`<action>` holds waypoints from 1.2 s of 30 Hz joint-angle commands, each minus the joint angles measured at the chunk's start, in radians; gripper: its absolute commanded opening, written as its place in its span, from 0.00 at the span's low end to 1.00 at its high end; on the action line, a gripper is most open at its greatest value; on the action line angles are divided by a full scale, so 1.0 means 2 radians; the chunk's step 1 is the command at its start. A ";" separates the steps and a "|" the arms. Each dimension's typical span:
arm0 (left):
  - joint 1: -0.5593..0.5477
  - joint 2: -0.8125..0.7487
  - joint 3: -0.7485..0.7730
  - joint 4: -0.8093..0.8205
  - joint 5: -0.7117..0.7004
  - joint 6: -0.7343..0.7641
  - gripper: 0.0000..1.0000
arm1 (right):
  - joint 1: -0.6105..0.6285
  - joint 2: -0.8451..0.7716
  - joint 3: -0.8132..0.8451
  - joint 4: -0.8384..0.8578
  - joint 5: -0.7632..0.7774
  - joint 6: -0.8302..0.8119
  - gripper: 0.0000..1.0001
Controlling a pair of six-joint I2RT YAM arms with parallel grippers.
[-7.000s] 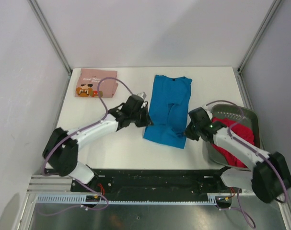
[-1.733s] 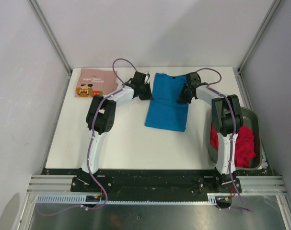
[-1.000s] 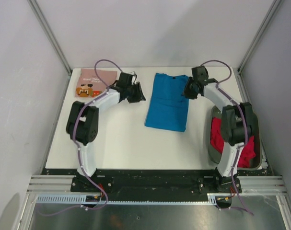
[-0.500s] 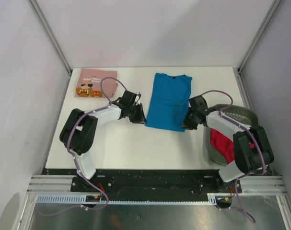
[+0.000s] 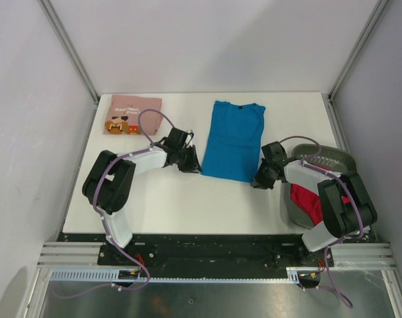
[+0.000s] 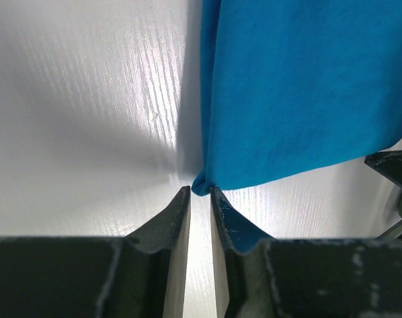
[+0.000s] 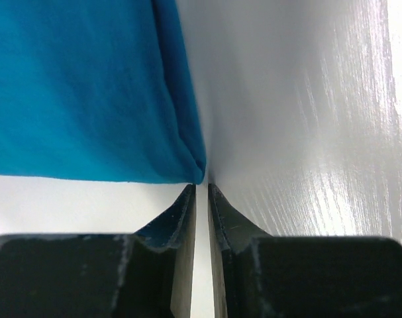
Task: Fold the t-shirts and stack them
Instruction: Grab one side of the 2/3 rectangular tshirt with both arms
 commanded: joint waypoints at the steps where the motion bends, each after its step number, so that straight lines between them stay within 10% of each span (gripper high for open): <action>1: 0.000 -0.015 -0.002 0.011 -0.007 -0.001 0.22 | -0.001 -0.037 -0.006 -0.005 0.009 -0.001 0.17; 13: 0.000 -0.032 -0.006 0.011 -0.001 -0.004 0.24 | -0.015 -0.067 -0.006 0.017 0.026 0.013 0.35; 36: 0.000 -0.038 -0.020 0.011 -0.007 -0.001 0.24 | -0.010 0.006 -0.007 0.019 0.037 0.025 0.34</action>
